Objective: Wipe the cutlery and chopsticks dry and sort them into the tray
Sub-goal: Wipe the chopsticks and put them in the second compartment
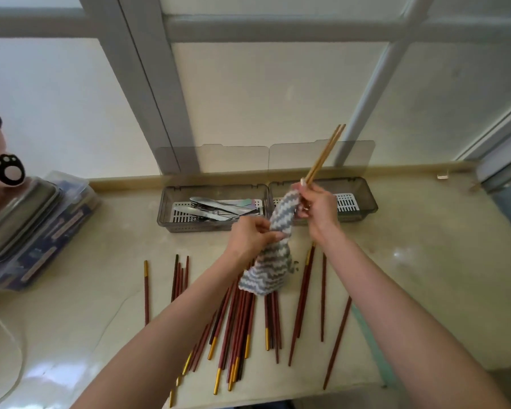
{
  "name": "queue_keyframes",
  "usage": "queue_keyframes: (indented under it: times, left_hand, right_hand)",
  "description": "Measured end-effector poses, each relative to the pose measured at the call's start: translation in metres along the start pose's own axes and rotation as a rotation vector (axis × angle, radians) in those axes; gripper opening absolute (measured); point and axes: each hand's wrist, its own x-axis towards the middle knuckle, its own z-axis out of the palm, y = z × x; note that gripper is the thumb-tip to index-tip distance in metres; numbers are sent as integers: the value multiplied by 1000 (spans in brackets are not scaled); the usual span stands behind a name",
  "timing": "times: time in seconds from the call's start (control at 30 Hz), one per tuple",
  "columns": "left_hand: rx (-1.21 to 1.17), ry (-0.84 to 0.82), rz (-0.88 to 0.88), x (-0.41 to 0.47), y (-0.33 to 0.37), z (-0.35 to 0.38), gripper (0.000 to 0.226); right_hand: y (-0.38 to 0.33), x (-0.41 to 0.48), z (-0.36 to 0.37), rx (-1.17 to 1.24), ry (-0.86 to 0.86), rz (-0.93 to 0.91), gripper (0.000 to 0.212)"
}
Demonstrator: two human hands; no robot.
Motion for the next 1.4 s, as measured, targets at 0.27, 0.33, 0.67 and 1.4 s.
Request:
queue_keyframes:
  times: [0.27, 0.33, 0.67, 1.4]
  left_hand:
    - [-406, -110, -205, -3, -9, -11, 8]
    - [-482, -72, -248, -5, -12, -11, 7]
    - [-644, 40, -260, -10, -16, -18, 9]
    - [-813, 142, -238, -26, -39, -6, 16]
  right_hand:
    - [-27, 73, -59, -1218, 6, -453, 17]
    - [-10, 94, -76, -1490, -48, -457, 17]
    - [32, 144, -90, -1690, -50, -404, 28]
    - [93, 38, -116, -1749, -968, -656, 21]
